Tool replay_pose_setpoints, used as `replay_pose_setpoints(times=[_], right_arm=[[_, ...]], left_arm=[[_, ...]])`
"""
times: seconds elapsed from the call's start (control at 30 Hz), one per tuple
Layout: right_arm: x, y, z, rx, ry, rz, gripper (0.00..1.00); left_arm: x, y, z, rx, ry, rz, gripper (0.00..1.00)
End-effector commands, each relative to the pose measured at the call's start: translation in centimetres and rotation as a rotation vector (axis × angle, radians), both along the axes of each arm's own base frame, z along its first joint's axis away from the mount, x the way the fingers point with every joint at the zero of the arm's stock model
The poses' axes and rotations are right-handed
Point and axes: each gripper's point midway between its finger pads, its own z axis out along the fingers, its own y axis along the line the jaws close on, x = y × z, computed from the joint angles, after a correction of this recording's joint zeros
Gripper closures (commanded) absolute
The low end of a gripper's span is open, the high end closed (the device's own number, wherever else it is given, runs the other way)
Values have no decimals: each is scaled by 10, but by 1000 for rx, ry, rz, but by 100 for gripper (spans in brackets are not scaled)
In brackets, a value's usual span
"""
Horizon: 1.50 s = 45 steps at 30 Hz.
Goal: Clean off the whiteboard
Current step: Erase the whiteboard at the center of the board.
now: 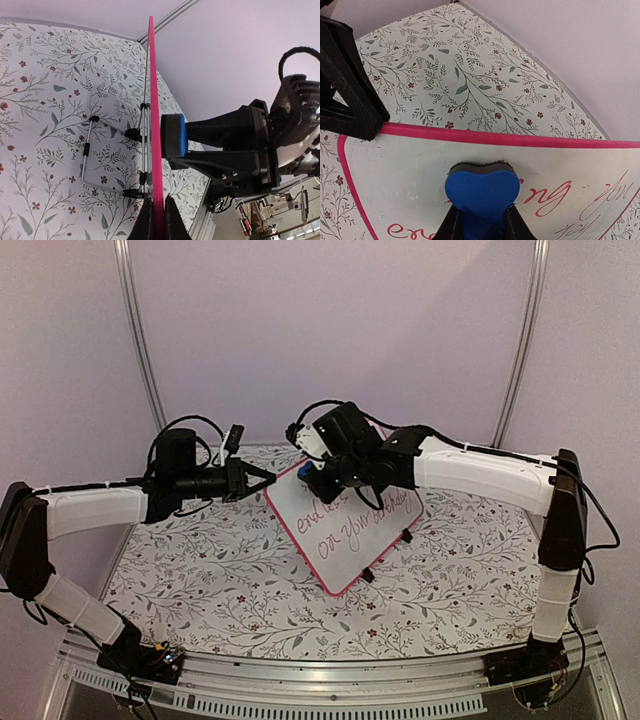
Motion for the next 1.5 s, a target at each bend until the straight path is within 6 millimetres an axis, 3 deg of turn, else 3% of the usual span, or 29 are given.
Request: replay_pose_setpoints(times=[0.0, 0.47, 1.47], right_arm=[[-4, 7, -10, -6, 31, 26, 95], [-9, -7, -44, -74, 98, -15, 95], [-34, -28, -64, -99, 158, -14, 95]], left_arm=[[-14, -13, 16, -34, -60, -84, 100], [-15, -13, 17, -37, -61, -84, 100], [-14, -13, 15, -35, -59, -82, 100]])
